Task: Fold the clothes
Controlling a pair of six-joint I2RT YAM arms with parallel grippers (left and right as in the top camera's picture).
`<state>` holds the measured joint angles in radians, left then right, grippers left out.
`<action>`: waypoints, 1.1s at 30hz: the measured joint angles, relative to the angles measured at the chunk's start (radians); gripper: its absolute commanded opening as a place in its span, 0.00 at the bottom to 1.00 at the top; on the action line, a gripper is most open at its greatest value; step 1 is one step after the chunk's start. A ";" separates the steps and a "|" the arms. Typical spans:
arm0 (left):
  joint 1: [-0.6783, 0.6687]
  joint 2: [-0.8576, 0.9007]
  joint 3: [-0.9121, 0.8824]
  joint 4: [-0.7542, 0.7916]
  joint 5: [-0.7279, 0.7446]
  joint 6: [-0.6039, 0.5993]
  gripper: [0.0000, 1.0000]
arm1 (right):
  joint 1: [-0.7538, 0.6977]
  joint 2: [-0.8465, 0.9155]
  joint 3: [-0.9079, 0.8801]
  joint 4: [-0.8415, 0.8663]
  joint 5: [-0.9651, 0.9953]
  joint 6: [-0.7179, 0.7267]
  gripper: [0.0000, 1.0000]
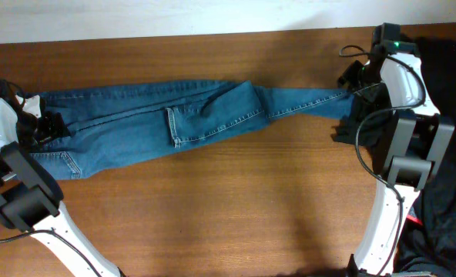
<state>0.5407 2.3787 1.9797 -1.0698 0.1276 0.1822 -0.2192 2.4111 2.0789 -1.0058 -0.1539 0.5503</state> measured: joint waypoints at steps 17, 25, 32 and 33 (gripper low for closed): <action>0.000 0.000 0.000 -0.003 0.000 0.000 0.79 | 0.005 0.027 0.072 0.225 -0.343 -0.167 0.04; 0.000 0.000 0.000 -0.005 0.001 0.000 0.79 | 0.034 -0.018 0.326 0.079 -0.473 -0.290 0.05; 0.000 0.000 0.001 -0.005 0.002 0.000 0.79 | 0.029 -0.054 0.291 -0.311 -0.130 -0.276 0.05; 0.000 0.000 0.001 -0.006 0.002 0.000 0.79 | 0.028 -0.053 0.262 -0.326 -0.079 -0.264 0.05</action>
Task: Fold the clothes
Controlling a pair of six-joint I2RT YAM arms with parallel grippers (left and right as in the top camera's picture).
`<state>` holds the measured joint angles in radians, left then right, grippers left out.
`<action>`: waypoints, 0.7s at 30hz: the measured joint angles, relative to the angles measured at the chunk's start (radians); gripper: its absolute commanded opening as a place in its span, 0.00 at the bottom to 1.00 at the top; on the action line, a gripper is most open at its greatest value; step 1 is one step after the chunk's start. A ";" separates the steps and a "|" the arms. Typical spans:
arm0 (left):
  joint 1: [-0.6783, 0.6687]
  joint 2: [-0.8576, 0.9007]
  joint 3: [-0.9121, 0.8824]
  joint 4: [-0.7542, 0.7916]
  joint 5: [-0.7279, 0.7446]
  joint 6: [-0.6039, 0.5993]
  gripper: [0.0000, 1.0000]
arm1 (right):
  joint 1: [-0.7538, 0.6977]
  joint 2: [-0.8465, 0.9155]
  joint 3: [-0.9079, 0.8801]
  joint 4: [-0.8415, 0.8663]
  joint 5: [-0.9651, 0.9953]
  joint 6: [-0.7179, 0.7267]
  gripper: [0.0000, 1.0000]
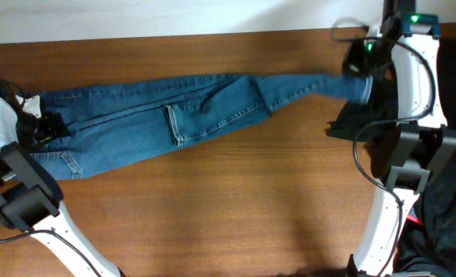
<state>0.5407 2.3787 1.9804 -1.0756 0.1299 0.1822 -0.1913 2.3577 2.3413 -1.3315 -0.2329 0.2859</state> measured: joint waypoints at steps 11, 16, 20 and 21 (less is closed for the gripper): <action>0.000 0.000 0.000 -0.001 0.001 0.000 0.79 | -0.008 0.007 -0.124 0.315 0.037 0.016 0.05; 0.000 0.000 0.000 -0.005 0.002 0.000 0.79 | 0.006 0.010 -0.123 0.699 -0.308 -0.008 0.08; 0.000 0.000 0.000 -0.010 0.002 0.000 0.79 | 0.022 0.010 -0.064 0.701 -0.461 -0.043 0.13; 0.000 0.000 0.000 -0.010 0.002 0.000 0.79 | 0.025 0.009 -0.048 0.647 -0.466 -0.053 0.23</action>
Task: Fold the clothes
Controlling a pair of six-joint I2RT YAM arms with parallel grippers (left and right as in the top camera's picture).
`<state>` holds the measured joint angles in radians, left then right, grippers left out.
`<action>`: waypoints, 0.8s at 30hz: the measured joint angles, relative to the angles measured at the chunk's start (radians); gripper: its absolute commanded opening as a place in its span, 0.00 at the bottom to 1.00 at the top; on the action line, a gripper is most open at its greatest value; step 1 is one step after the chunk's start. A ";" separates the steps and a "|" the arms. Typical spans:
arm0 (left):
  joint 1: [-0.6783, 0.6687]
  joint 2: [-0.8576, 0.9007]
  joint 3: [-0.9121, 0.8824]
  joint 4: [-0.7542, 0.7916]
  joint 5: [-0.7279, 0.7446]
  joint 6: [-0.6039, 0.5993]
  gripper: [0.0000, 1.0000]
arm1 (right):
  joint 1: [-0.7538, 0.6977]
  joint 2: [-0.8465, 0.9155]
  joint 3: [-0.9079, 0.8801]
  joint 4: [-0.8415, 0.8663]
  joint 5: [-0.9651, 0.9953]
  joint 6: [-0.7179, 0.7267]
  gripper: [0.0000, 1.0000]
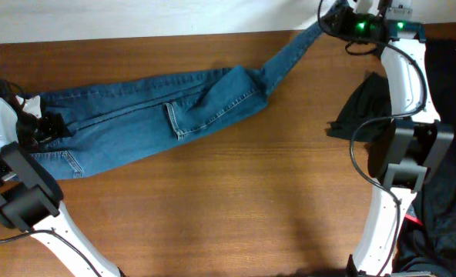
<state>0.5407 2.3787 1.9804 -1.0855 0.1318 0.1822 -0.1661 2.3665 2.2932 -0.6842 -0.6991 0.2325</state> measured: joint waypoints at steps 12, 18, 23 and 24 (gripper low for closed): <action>-0.001 0.000 0.000 0.002 -0.001 0.000 0.79 | -0.028 0.006 -0.130 -0.606 0.600 -0.028 0.76; -0.001 0.000 0.000 0.002 -0.001 0.000 0.79 | -0.036 0.008 -0.095 -0.571 0.687 -0.042 0.87; -0.001 0.000 0.000 0.002 0.000 0.000 0.79 | -0.040 0.009 0.031 -0.520 0.703 -0.057 0.88; -0.001 0.000 0.000 0.002 0.000 0.000 0.79 | -0.042 0.008 0.058 -0.488 0.701 -0.064 0.83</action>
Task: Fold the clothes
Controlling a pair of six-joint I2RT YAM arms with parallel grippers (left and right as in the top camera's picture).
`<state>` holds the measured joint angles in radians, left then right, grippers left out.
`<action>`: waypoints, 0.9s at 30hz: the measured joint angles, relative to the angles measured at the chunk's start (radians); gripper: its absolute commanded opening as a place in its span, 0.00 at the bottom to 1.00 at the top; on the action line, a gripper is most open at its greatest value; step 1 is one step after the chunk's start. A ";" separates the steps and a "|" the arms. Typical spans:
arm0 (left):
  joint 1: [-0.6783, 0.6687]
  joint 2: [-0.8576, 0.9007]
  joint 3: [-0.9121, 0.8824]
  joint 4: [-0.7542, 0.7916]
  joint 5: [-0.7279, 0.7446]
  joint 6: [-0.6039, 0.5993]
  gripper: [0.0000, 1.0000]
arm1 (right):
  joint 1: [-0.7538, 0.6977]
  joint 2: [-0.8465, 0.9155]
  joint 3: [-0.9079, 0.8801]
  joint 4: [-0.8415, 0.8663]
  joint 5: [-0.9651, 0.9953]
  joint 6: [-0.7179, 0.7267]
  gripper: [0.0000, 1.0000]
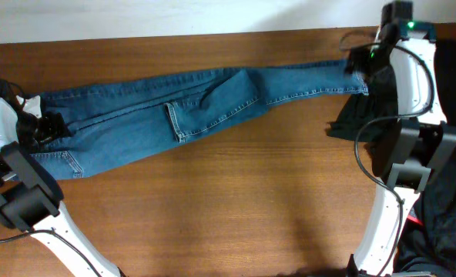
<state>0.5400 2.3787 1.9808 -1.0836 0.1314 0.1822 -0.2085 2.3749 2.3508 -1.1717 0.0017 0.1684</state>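
Blue jeans [174,111] lie stretched across the far half of the table, waistband at the left, one leg reaching right. My right gripper [359,65] is shut on the leg's hem at the far right, holding it taut. At the left edge my left gripper [47,125] sits on the waistband end of the jeans; its fingers are hidden under the arm.
A dark garment [355,119] lies crumpled at the right beside the right arm's base. More dark cloth [444,192] hangs past the table's right edge. The wooden table [228,215] spreads bare toward the front.
My right gripper has come back from the far edge toward the right, and the leg now lies straighter and flatter along the table instead of angling up to the back.
First the right gripper held the leg's hem low at the right, the leg bunched near the middle. Then it held the hem farther back with the leg straighter. Then the hem was at the table's far edge, and now back right with the leg stretched. The left arm stayed put.
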 measured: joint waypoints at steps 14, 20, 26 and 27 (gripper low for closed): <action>0.000 0.000 0.000 -0.001 0.000 0.000 0.79 | -0.028 0.080 0.028 0.018 -0.140 -0.167 0.07; 0.000 0.000 0.000 -0.001 0.000 0.000 0.79 | 0.002 0.142 0.024 -0.003 -0.163 -0.197 0.07; 0.000 0.000 0.000 -0.001 0.000 0.000 0.79 | 0.022 0.193 0.022 -0.001 -0.169 -0.203 0.07; 0.000 0.000 0.000 -0.001 0.000 0.000 0.79 | 0.023 0.204 0.022 0.002 -0.170 -0.203 0.07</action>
<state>0.5400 2.3787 1.9808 -1.0843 0.1310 0.1822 -0.1860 2.5793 2.3726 -1.1702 -0.1680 -0.0341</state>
